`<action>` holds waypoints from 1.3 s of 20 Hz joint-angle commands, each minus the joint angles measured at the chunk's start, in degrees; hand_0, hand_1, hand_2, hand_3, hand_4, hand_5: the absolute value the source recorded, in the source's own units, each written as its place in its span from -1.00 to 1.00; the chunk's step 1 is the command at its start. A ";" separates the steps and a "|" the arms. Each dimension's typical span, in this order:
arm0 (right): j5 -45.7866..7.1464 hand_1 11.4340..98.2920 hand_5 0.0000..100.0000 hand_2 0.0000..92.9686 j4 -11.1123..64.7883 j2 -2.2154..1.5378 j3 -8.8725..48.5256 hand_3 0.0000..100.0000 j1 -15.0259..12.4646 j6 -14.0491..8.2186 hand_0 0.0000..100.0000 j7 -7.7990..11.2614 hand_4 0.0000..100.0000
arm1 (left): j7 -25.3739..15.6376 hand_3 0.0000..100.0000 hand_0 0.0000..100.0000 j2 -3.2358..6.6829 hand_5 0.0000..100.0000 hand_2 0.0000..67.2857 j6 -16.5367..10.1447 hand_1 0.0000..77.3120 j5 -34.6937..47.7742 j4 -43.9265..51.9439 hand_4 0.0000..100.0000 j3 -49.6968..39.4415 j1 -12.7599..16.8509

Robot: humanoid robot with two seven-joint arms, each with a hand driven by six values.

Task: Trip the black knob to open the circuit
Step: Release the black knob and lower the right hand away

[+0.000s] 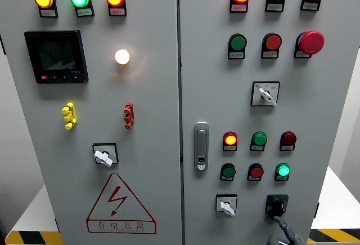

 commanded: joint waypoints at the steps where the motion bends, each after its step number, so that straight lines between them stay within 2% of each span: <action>1: 0.00 0.41 1.00 -1.00 -0.08 0.01 0.10 0.79 -0.18 -0.08 1.00 0.00 0.95 | 0.00 -0.57 -1.00 0.05 -0.97 -0.61 0.00 -0.92 0.00 0.00 -0.87 0.00 0.00; 8: 0.00 0.39 1.00 -0.99 -0.25 0.01 0.81 0.80 -0.44 -0.08 1.00 0.00 0.96 | 0.00 -0.57 -1.00 0.04 -0.97 -0.61 0.00 -0.92 0.00 0.00 -0.87 0.00 0.00; 10: 0.00 0.39 1.00 -0.99 -0.25 -0.08 0.81 0.80 -0.53 -0.08 1.00 0.00 0.96 | 0.00 -0.57 -1.00 0.04 -0.97 -0.61 0.00 -0.92 0.00 0.00 -0.87 0.00 0.00; 11: 0.00 0.39 1.00 -0.99 -0.25 -0.25 0.89 0.80 -0.53 -0.08 1.00 0.00 0.96 | 0.00 -0.57 -1.00 0.05 -0.97 -0.61 0.00 -0.92 0.00 0.00 -0.87 0.00 0.00; 14: 0.09 0.39 1.00 -0.99 -0.34 -0.34 1.94 0.80 -0.53 -0.08 1.00 0.00 0.97 | 0.00 -0.57 -1.00 -0.04 -0.97 -0.61 0.00 -0.92 0.00 0.00 -0.87 0.00 0.00; 16: 0.09 0.39 1.00 -0.99 -0.43 -0.69 2.48 0.80 -0.53 -0.08 1.00 0.00 0.97 | 0.00 -0.57 -1.00 -0.04 -0.97 -0.61 0.00 -0.92 0.00 0.00 -0.87 0.00 0.00; 17: 0.09 0.39 1.00 -0.99 -0.43 -1.04 2.91 0.80 -0.53 -0.08 1.00 0.00 0.97 | 0.00 -0.57 -1.00 0.04 -0.97 -0.61 0.00 -0.92 0.00 0.00 -0.87 0.00 0.00; 19: 0.09 0.38 1.00 -0.99 -0.43 -1.31 3.18 0.80 -0.61 -0.08 1.00 0.09 0.97 | 0.00 -0.57 -1.00 0.05 -0.97 -0.61 0.00 -0.92 0.00 0.00 -0.87 0.00 0.09; 24: 0.09 0.38 1.00 -0.99 -0.08 -1.31 3.36 0.81 -1.32 -0.08 1.00 0.52 0.97 | 0.00 -0.57 -1.00 -0.04 -0.97 -0.61 0.00 -0.92 0.00 0.00 -0.87 0.00 0.00; 26: 0.00 0.27 1.00 -1.00 0.44 -1.22 3.36 0.88 -1.58 -0.08 1.00 0.53 0.96 | 0.00 -0.57 -1.00 0.05 -0.97 -0.61 0.00 -0.92 0.00 0.00 -0.87 0.00 0.00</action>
